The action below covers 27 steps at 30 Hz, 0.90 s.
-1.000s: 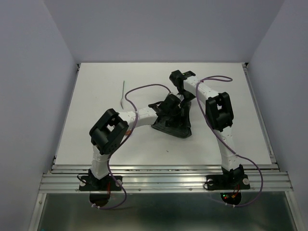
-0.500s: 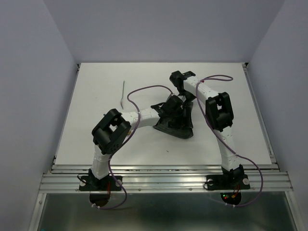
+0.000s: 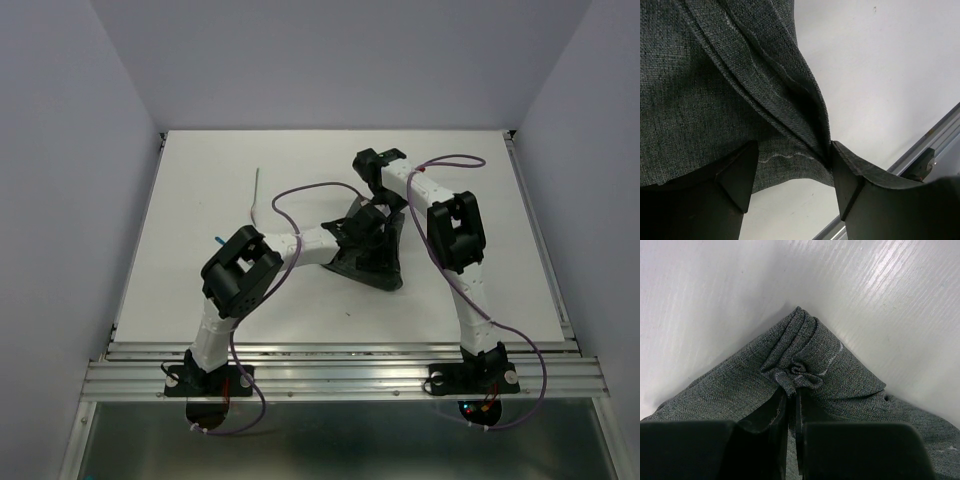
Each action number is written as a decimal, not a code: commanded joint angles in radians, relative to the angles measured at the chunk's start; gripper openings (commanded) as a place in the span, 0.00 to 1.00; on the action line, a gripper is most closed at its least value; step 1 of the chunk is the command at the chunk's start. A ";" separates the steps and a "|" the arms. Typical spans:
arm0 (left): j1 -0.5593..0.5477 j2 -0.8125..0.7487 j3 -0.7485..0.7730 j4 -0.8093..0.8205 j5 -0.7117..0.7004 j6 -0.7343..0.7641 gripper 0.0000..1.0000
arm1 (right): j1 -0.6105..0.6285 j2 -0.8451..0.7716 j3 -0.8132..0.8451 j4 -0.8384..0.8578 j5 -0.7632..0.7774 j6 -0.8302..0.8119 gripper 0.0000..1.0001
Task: Fold the napkin into a case and place the utensils inside
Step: Smooth out the 2/3-rectangle-folded napkin at the center of the board.
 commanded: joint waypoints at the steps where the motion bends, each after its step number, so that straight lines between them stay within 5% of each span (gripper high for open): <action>1: -0.012 -0.016 0.036 0.015 -0.019 0.003 0.65 | -0.015 0.085 -0.070 -0.138 0.023 0.004 0.01; 8: -0.012 -0.017 0.033 0.015 -0.019 0.008 0.38 | -0.015 0.088 -0.070 -0.136 0.018 0.002 0.01; 13: -0.009 -0.037 0.030 -0.005 -0.028 0.026 0.00 | -0.015 0.097 -0.047 -0.135 0.018 -0.028 0.01; 27: 0.043 -0.212 -0.144 0.052 0.035 0.086 0.00 | -0.064 0.117 -0.024 -0.092 0.022 -0.219 0.01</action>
